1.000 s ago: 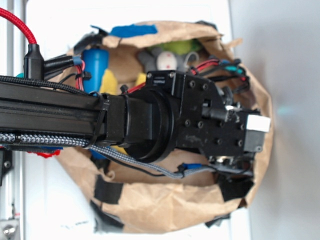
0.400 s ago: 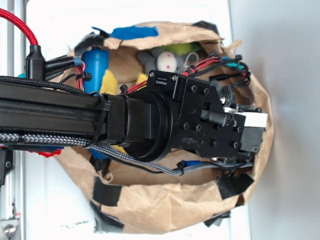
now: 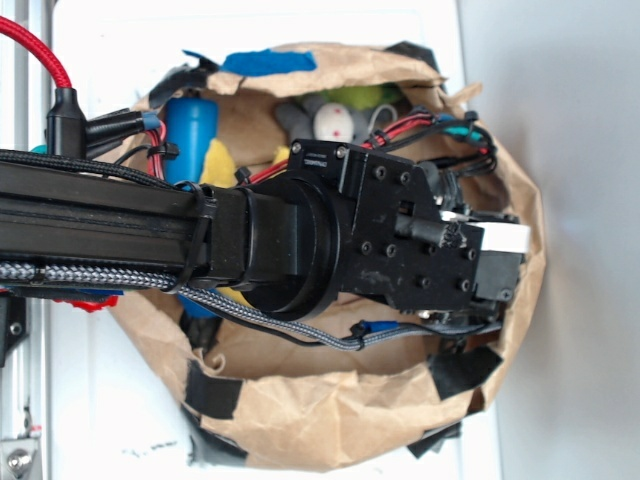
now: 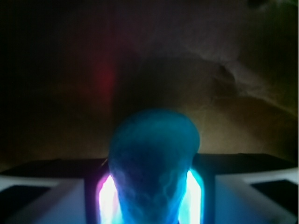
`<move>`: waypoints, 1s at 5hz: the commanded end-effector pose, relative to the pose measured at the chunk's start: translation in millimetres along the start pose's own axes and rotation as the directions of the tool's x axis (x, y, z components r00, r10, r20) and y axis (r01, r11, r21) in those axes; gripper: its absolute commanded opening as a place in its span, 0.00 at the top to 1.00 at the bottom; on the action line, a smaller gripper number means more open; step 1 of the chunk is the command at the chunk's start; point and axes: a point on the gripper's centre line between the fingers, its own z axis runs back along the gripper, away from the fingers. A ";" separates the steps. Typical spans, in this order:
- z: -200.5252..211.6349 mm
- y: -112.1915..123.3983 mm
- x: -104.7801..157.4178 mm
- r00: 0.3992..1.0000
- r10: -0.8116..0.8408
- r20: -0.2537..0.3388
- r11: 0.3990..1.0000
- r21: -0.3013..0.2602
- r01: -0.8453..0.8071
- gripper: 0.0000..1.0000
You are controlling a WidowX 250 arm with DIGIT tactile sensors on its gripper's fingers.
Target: Grab the blue ball.
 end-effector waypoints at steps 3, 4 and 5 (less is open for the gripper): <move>141.2 32.2 -33.0 0.998 -0.040 -0.047 0.982 -0.185 0.030 1.00; 160.5 40.8 -35.3 0.994 -0.054 -0.099 0.981 -0.190 0.035 1.00; 172.0 37.8 -38.4 0.989 -0.069 -0.131 0.983 -0.175 0.046 1.00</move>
